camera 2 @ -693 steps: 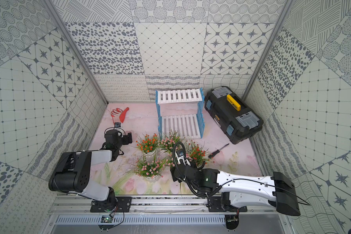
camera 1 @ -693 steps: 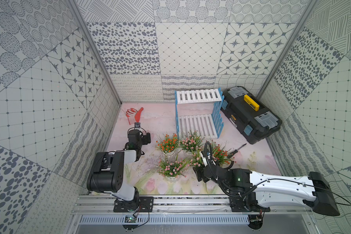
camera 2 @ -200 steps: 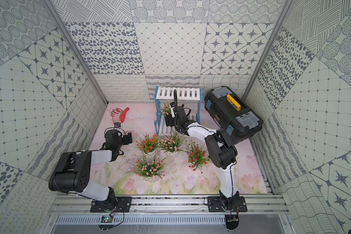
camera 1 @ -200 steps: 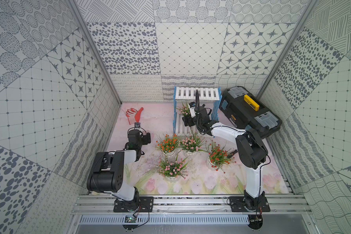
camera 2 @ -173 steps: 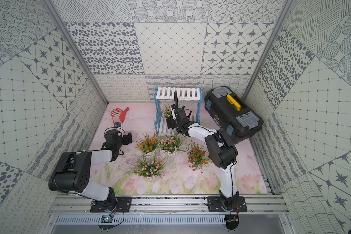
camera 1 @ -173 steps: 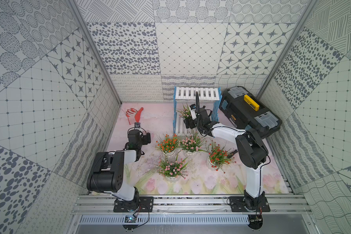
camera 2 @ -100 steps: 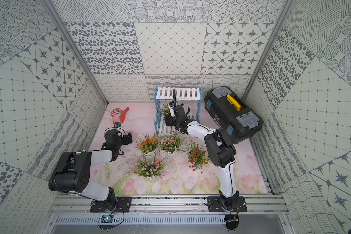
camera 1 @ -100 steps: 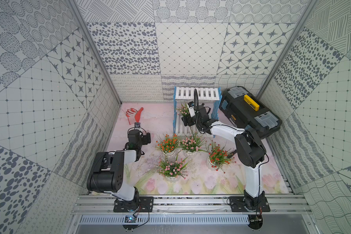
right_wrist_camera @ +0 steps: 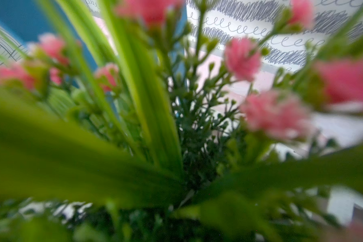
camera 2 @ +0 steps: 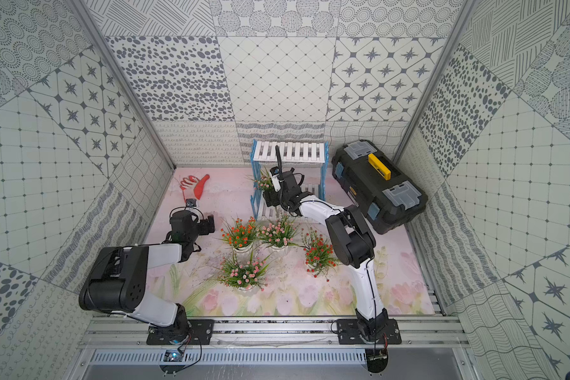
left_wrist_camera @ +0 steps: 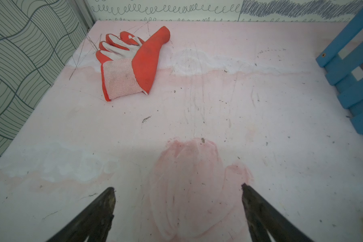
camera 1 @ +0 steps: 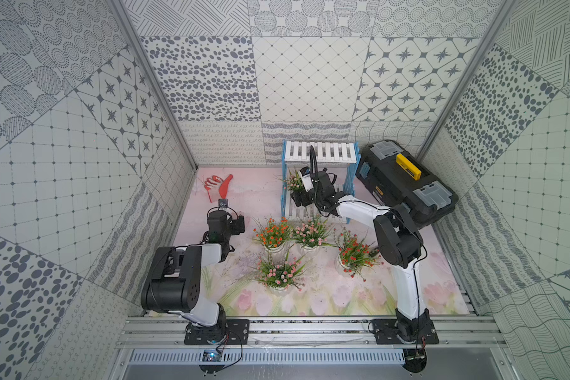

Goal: Place the baby's breath potted plants on the rack by color
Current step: Place the baby's breath potted plant on the rack.

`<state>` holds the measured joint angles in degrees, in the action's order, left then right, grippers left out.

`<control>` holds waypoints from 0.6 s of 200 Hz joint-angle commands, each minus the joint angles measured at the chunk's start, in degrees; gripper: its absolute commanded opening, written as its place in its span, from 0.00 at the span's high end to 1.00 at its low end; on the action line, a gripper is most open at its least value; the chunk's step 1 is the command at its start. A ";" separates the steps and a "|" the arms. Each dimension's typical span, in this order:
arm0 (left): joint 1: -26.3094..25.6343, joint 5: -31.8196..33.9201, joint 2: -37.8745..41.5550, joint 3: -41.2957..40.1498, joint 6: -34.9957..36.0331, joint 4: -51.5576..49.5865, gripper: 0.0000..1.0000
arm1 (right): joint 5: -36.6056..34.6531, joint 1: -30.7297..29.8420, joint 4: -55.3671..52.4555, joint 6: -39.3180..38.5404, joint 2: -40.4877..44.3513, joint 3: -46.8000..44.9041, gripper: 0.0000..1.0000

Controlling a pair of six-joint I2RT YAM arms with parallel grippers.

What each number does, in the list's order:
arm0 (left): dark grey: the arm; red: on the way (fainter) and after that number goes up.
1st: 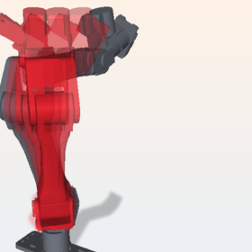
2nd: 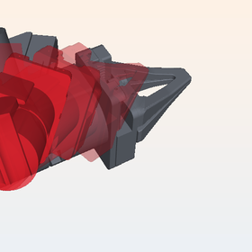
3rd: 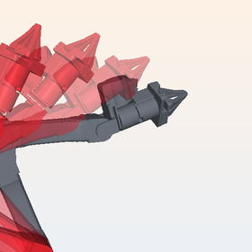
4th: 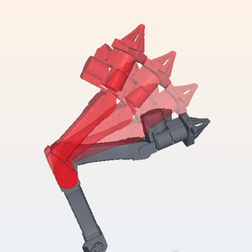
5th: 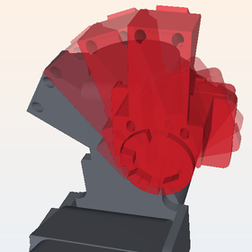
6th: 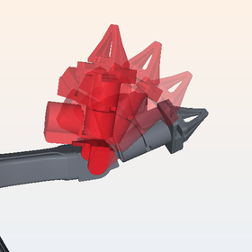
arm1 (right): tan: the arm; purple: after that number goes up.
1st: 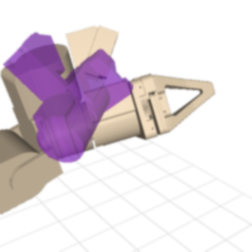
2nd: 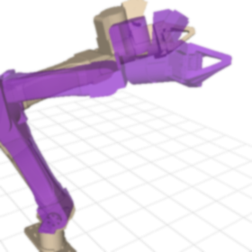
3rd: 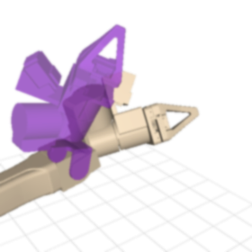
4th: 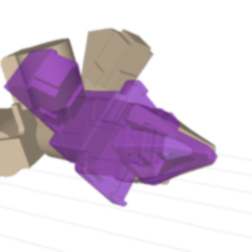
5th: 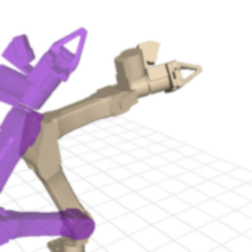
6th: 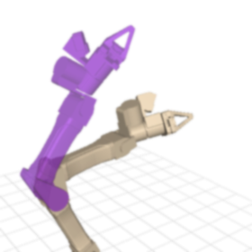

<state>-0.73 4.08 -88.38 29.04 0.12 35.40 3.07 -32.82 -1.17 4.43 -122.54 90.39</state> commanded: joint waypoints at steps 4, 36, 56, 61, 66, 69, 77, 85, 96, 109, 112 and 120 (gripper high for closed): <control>-0.06 0.76 -0.23 0.35 -0.38 1.34 0.06 | 0.73 0.04 3.28 -0.57 -0.85 2.86 0.16; -0.04 0.78 -0.28 0.39 -0.38 1.34 0.06 | 0.49 0.21 5.10 -1.66 -1.08 1.97 0.14; -0.06 0.81 -0.22 0.38 -0.39 1.34 0.05 | 0.09 0.54 6.14 -1.78 -1.43 1.76 0.13; -0.08 0.83 -0.22 0.39 -0.38 1.34 0.06 | 0.13 0.55 6.69 -1.64 -1.47 1.56 0.13; -0.06 0.83 -0.22 0.38 -0.38 1.34 0.06 | 0.09 0.57 7.10 -1.68 -1.47 1.38 0.13; -0.06 0.79 -0.24 0.39 -0.38 1.34 0.06 | 0.08 0.64 7.21 -1.59 -1.47 1.37 0.13; -0.10 0.76 -0.25 0.36 -0.38 1.34 0.06 | 0.09 0.72 7.40 -1.50 -1.56 1.41 0.13; -0.01 0.78 -0.25 0.39 -0.38 1.34 0.05 | 0.26 0.76 7.48 -1.33 -1.56 1.54 0.13; -0.08 0.79 -0.24 0.36 -0.38 1.34 0.06 | 0.95 0.78 8.20 -1.08 -1.43 1.30 0.13; -0.06 0.77 -0.22 0.32 -0.38 1.34 0.06 | 1.78 0.76 8.98 -0.77 -1.38 1.21 0.12; -0.06 0.83 -0.25 0.33 -0.38 1.34 0.06 | 1.84 0.82 8.86 -0.65 -1.50 1.46 0.12; -0.01 0.76 -0.26 0.40 -0.38 1.33 0.06 | 2.02 0.77 7.92 -0.47 -1.96 2.39 0.13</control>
<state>-0.73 4.08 -88.38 29.04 0.12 35.40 3.70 -32.42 0.60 3.42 -123.52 90.43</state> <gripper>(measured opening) 0.944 0.912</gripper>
